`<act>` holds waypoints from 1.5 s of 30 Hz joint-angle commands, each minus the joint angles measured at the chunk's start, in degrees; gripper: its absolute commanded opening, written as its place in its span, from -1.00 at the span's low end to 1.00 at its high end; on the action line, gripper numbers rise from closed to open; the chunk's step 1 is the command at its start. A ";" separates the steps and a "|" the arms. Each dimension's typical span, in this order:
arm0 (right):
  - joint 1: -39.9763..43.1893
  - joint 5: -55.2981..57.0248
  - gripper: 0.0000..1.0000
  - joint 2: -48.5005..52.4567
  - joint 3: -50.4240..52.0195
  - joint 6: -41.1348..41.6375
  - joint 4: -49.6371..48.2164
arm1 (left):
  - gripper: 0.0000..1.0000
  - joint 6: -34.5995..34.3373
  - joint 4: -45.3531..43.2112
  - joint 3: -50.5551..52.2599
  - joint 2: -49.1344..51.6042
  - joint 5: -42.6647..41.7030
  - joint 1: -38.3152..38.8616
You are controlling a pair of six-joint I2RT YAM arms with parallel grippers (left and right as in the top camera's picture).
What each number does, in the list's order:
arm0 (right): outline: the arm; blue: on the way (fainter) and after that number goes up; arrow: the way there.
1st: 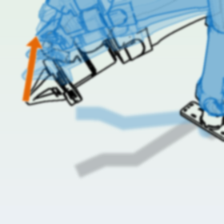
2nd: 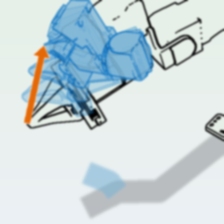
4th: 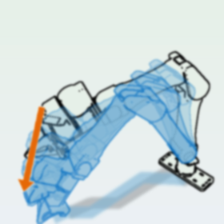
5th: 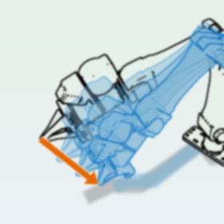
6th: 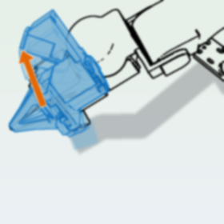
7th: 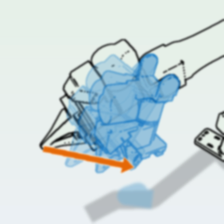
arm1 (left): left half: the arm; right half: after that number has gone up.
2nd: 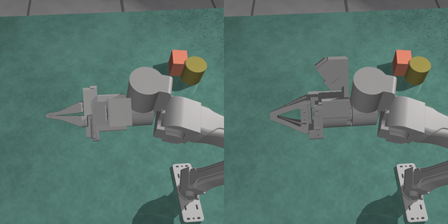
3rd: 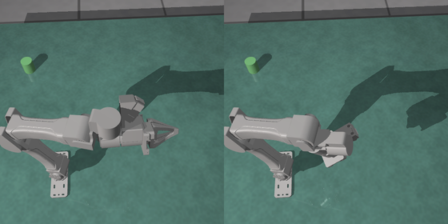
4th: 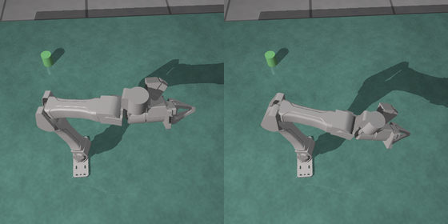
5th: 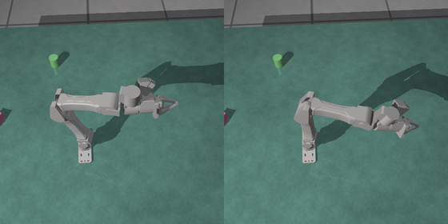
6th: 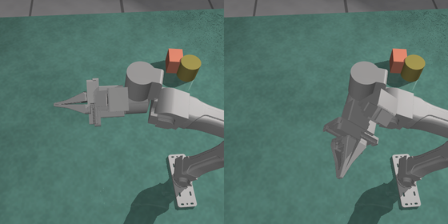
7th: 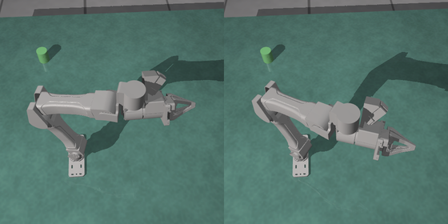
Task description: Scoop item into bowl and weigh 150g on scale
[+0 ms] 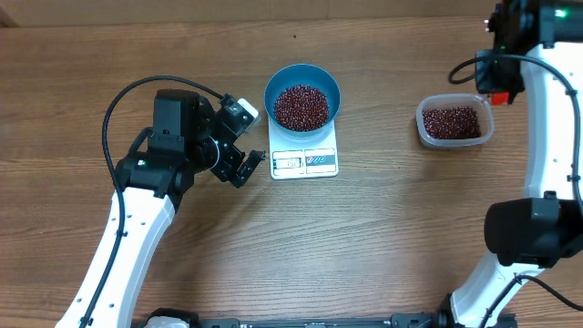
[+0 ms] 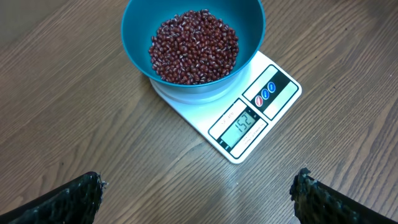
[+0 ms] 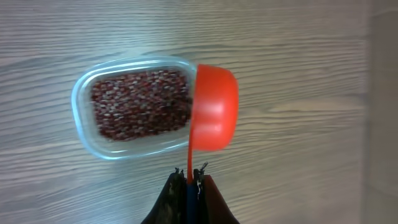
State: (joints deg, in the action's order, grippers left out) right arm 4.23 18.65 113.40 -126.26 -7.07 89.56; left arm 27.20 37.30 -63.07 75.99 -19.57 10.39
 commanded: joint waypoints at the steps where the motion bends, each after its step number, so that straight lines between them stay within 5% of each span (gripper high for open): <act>1: -2.43 0.90 -0.93 -1.75 0.44 1.27 -1.81 | 0.99 0.68 -0.04 -1.27 0.26 -0.98 -0.22; 12: -11.98 -42.80 -0.93 -1.73 0.57 0.63 -15.80 | 0.99 0.68 -0.02 -1.27 0.26 -0.98 -0.22; 22: -21.46 -42.25 -0.92 1.66 0.66 -0.46 -17.20 | 0.99 0.68 -0.04 -1.27 0.26 -0.98 -0.22; 29: -26.14 -28.87 -0.92 4.48 1.97 -1.01 -17.07 | 0.99 0.68 -0.02 -1.27 0.26 -0.98 -0.22; 45: -27.47 -23.17 -0.92 10.01 2.14 -2.01 -19.06 | 0.99 0.66 -0.04 -1.27 0.26 -0.98 -0.22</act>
State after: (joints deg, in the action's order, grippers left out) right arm -23.29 -5.45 121.75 -124.11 -8.86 70.96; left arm 27.20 37.30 -63.07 75.99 -19.57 10.39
